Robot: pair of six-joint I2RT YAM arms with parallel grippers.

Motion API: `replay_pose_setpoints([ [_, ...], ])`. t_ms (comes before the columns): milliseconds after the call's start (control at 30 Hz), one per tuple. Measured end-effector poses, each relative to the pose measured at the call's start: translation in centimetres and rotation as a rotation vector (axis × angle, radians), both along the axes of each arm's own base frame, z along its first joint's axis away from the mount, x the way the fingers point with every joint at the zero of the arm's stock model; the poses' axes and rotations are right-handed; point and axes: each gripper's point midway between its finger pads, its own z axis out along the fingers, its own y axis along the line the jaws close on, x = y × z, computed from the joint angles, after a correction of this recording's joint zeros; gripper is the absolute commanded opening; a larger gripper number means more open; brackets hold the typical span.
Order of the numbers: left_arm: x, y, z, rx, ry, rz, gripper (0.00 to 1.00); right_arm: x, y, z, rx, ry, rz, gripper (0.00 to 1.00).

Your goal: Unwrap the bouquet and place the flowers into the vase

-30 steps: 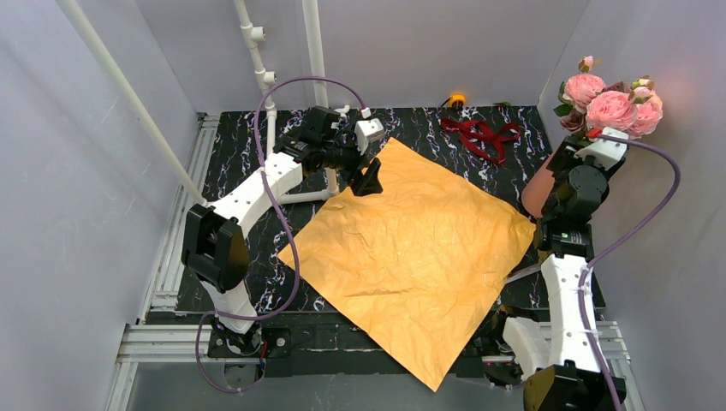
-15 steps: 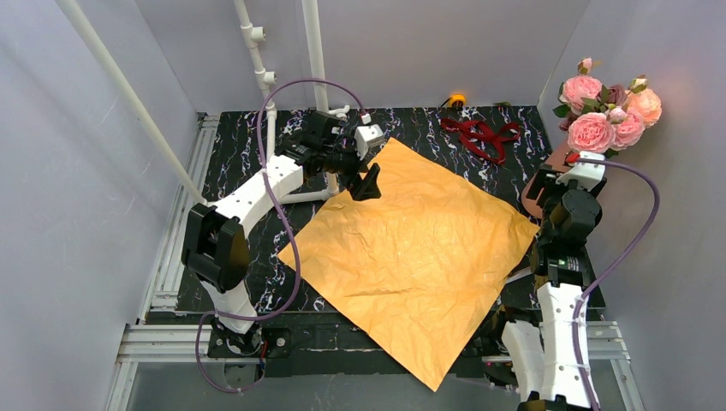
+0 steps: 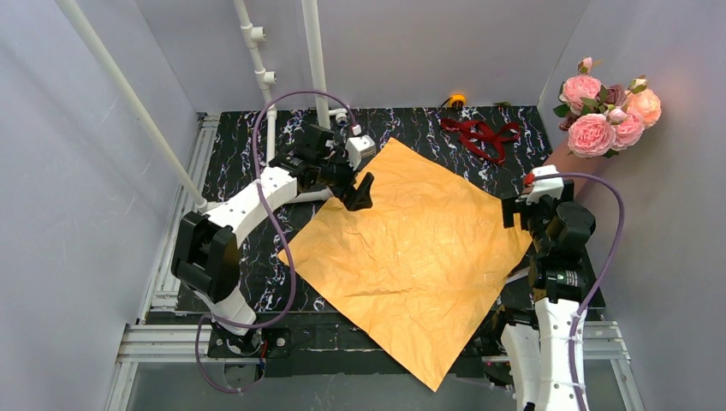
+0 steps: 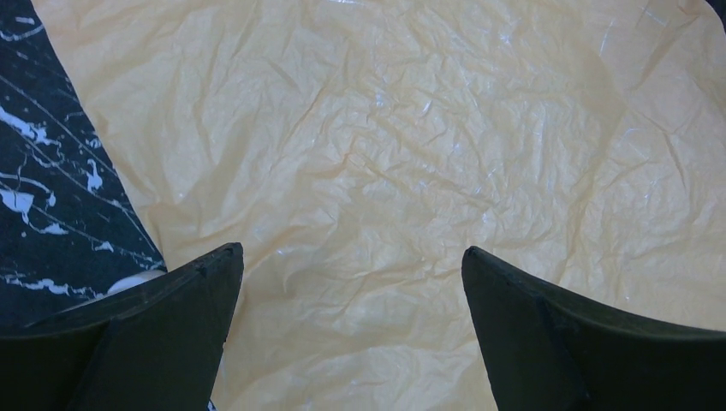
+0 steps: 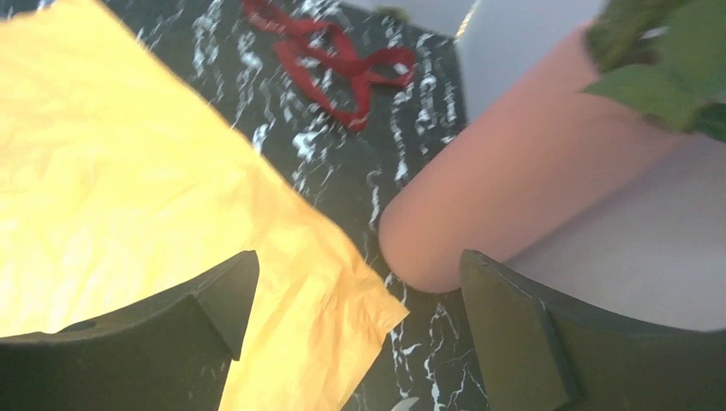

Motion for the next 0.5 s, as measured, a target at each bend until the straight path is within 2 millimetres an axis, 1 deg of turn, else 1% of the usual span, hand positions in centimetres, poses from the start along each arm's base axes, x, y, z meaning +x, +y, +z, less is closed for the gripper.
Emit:
replay_pose_setpoints([
  [67, -0.3, 0.6, -0.2, 0.007, 0.017, 0.034, 1.0, -0.3, 0.8, -1.5, -0.036, 0.065, 0.064, 0.98],
  [133, -0.7, 1.7, -0.7, 0.015, 0.04, 0.084, 1.0, -0.4, 1.2, -3.1, -0.062, 0.139, 0.111, 0.98],
  [233, -1.2, 4.0, -1.3, 0.038, 0.066, 0.175, 1.0, -0.4, 1.9, -5.7, -0.08, 0.27, 0.185, 0.98],
  [400, -1.6, 7.4, -1.1, 0.103, 0.069, 0.323, 1.0, 0.4, 2.9, -8.2, -0.064, 0.424, 0.289, 0.98],
  [500, -1.9, 9.5, -1.1, 0.165, 0.077, 0.411, 1.0, 1.2, 3.5, -8.9, -0.034, 0.485, 0.339, 0.98],
])
